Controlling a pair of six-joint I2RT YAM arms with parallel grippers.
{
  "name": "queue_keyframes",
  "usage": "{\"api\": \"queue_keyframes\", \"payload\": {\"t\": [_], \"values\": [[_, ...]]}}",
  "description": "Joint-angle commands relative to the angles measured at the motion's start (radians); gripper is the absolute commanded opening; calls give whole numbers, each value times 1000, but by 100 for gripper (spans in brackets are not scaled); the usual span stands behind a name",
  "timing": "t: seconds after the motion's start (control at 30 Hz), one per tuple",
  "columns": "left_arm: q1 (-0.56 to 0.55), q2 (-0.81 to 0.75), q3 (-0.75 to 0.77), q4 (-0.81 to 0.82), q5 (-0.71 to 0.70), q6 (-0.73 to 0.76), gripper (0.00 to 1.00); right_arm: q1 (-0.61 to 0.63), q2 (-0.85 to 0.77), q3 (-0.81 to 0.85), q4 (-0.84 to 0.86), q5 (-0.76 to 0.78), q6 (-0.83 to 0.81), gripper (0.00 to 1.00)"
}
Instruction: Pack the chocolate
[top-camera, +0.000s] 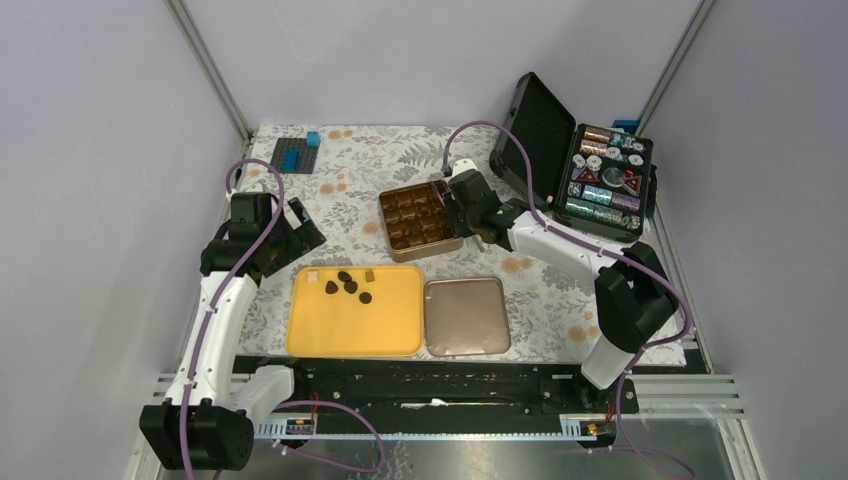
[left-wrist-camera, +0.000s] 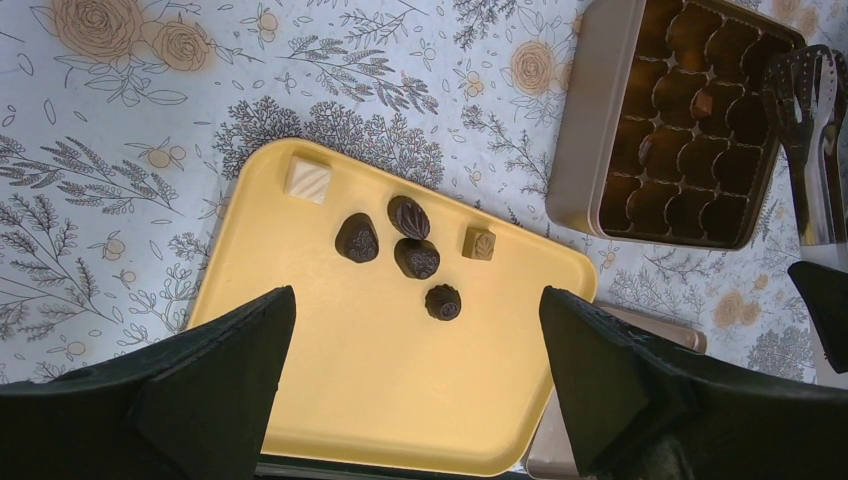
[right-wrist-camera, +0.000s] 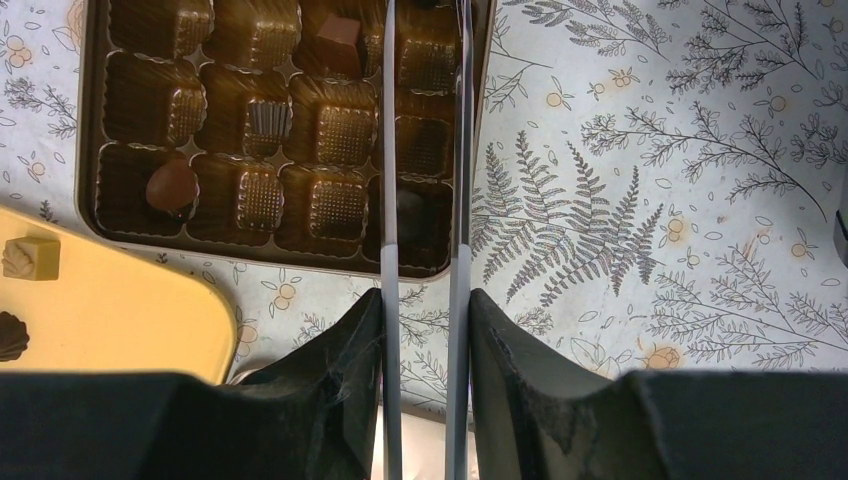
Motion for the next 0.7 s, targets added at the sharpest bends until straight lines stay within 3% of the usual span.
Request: {"api": "queue_keyframes", "payload": {"t": [0.0,0.3,0.67], "values": [[3,-29,37,8,-14,17,99,-8,-31,34,55,-2,13,15],[3,-29,32,9,-12,11,99,-6,-155,-105,56,-29,62,14],[3,-33,30,12,-2,9,99,-6,-154,-141,61,-30,66,15]]}}
